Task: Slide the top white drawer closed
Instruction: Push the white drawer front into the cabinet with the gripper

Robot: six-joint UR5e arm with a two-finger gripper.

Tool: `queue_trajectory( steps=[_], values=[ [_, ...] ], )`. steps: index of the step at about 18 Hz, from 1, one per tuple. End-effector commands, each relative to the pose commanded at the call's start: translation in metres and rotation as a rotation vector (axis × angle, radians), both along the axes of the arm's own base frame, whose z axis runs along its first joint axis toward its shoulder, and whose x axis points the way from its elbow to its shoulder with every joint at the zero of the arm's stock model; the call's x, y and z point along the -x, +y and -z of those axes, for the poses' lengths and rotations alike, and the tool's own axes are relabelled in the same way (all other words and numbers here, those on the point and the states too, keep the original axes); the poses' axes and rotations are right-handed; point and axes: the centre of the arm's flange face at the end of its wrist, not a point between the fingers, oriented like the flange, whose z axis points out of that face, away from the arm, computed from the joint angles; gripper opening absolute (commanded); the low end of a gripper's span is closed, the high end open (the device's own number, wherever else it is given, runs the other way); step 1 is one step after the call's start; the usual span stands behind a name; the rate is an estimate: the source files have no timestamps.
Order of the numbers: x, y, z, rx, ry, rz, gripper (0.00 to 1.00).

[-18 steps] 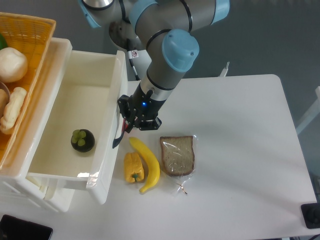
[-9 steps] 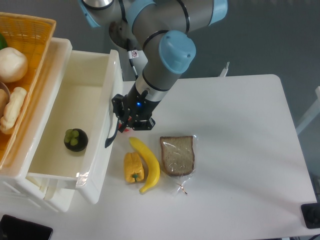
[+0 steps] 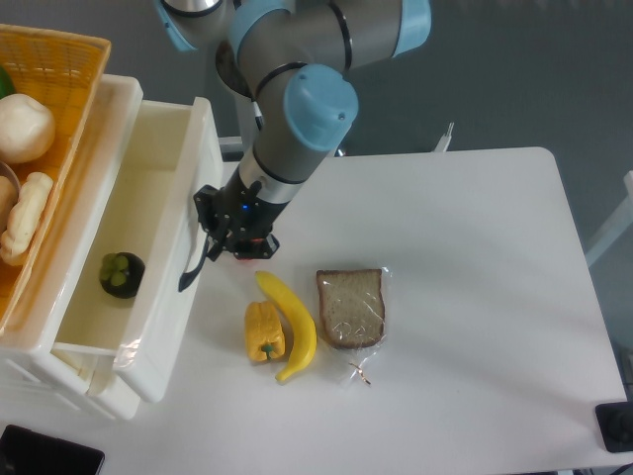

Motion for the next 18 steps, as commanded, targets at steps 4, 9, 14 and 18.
queue_trajectory(
  steps=[4, 9, 14, 18],
  values=[
    [-0.013, 0.008, 0.003, 0.008, -0.006, 0.012, 0.0],
    [-0.024, 0.016, 0.009, 0.017, -0.014, 0.029, 0.0],
    [-0.031, 0.021, 0.007, 0.015, -0.014, 0.042, 0.0],
    [-0.037, 0.032, 0.003, 0.019, -0.02, 0.03, 0.0]
  ],
)
